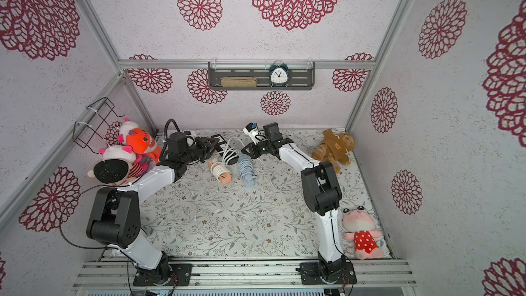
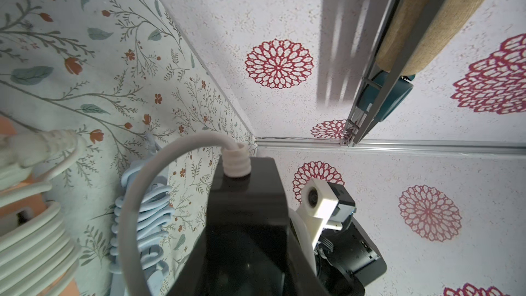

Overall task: Unwrap the cord wrapped around the power strip
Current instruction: Unwrap the power cord from the power strip.

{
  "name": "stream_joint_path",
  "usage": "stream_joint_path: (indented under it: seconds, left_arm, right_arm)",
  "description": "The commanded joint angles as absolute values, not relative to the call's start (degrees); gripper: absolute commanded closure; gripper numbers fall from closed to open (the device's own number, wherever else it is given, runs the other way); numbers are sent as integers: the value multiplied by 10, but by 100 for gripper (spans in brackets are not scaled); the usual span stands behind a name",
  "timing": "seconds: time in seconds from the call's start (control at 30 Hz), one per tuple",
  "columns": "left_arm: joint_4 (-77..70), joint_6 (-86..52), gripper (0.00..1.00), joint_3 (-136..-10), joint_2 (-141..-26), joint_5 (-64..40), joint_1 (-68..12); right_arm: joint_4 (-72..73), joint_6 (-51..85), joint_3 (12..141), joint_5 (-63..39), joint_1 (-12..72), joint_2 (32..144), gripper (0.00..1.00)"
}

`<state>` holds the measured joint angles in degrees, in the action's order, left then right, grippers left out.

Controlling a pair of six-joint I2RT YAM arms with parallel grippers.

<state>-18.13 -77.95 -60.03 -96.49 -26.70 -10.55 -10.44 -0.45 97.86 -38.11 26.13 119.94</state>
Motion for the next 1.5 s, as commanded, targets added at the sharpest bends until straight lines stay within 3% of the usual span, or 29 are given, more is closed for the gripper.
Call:
stream_joint_path:
  seconds: [0.0,0.27,0.53,1.03,1.3,1.47]
  left_arm:
    - [-297,-839,100,-590,-987,-221,-109]
    - [-314,-856,100,-657,-1056,-164,-116]
    - [-333,-883,100,-714,-1071,-176,-119]
    - [-454,-972,100,-517,-958,-212,-43]
    - [-505,-1005,100,-504,-968,-214,-34]
    - [-488,-993,100,-516,-971,-222,-40]
  right_arm:
    - [-79,-14,957,-382,258,1121,100]
    - [-49,-53,807,-430,284,995,100]
    - [-72,-74,731,-353,302,1006,100]
    - [-21,-47,680,-276,187,1049,100]
    - [-37,-71,638,-211,159,1042,100]
    - [-51,-59,632,-276,158,1028,100]
